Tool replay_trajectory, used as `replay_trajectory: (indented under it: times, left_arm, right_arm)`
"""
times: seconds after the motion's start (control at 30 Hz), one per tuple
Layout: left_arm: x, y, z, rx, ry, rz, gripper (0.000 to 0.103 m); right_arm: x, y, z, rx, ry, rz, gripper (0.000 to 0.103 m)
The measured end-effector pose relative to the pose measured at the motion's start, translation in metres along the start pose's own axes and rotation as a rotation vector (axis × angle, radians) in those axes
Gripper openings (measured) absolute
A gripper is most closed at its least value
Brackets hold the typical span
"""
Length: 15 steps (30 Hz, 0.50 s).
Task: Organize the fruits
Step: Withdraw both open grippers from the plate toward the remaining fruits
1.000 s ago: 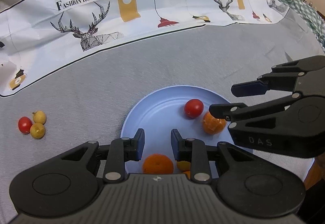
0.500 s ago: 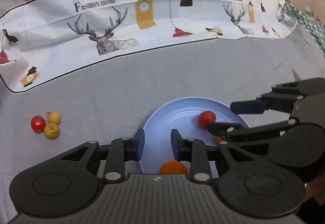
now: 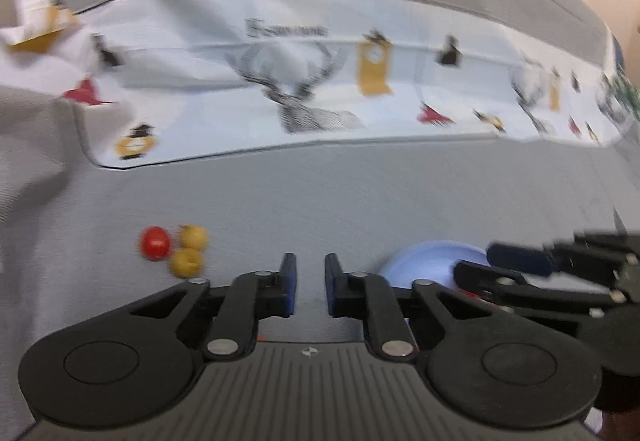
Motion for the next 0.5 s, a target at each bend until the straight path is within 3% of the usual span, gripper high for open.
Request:
replay_trajectory:
  times: [0.13, 0.3, 0.5]
  left_arm:
    - [-0.006, -0.006, 0.044, -0.133, -0.056, -0.014, 0.005]
    - [-0.013, -0.009, 0.091, -0.269, -0.116, -0.029, 0.004]
    - [-0.01, -0.005, 0.115, -0.348, -0.104, -0.002, 0.005]
  right_arm:
    - [-0.006, -0.01, 0.02, 0.002, -0.042, -0.068, 0.018]
    - [-0.004, -0.013, 0.048, -0.004, -0.113, -0.088, 0.018]
    - [0.005, -0.007, 0.086, -0.019, -0.205, -0.073, 0.018]
Point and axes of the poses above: each gripper's, at about its wrist camera, not at the fingertips, and x roughly the way its jaws point, z to its left, y to its underside, the point moved 6 cm from there along x, roughly the way its jaws point, and after that the axes turned 4 degrees about y, right-handed, at the moved point
